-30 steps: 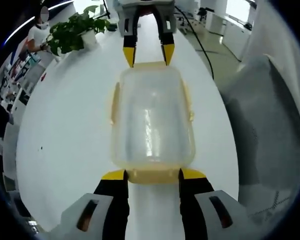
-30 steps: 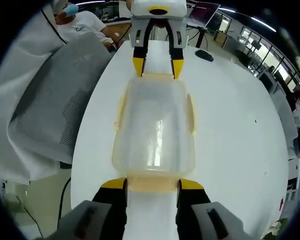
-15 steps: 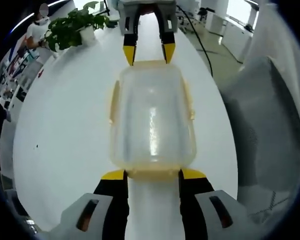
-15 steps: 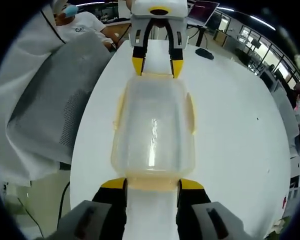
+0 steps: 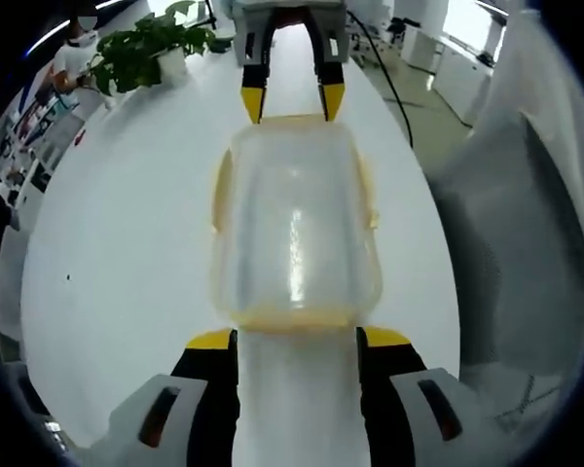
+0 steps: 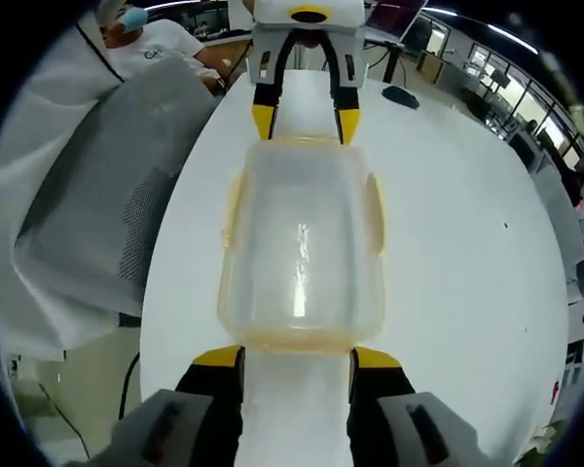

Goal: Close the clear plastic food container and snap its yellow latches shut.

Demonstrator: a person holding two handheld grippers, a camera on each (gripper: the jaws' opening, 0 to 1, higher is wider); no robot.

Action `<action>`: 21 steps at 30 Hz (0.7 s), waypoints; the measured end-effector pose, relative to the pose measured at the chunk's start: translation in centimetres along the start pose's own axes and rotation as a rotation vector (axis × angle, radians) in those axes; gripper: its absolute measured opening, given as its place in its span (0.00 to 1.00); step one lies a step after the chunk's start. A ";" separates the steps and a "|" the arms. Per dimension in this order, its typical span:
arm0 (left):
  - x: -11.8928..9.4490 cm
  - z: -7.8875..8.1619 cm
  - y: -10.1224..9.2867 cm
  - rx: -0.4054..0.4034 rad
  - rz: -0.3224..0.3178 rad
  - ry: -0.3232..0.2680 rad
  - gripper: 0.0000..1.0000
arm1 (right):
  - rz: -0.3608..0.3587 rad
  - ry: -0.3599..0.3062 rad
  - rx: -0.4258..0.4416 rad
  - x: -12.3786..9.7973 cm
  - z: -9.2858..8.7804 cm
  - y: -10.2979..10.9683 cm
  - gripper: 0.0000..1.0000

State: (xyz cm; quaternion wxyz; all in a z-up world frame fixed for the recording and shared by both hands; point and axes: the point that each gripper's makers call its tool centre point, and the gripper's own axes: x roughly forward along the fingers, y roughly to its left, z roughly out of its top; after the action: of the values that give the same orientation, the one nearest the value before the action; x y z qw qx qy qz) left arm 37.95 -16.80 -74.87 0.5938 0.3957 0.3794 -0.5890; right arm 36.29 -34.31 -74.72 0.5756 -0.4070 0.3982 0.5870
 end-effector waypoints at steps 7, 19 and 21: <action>-1.3 -1.3 -0.6 -0.096 -0.008 -0.033 0.53 | 0.004 -0.014 0.044 -0.8 -0.2 0.7 0.41; -2.0 -0.1 -0.4 -0.341 0.021 -0.132 0.54 | -0.067 -0.090 0.186 -2.2 0.6 0.1 0.40; -2.0 0.4 -0.6 -0.391 0.010 -0.162 0.53 | -0.079 -0.117 0.228 -2.4 0.9 0.0 0.39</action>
State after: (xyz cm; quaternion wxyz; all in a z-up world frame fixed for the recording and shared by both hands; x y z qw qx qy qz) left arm 37.35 -16.35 -72.88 0.6907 0.2261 0.4355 -0.5311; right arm 36.33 -34.28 -72.14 0.6629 -0.3194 0.4119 0.5375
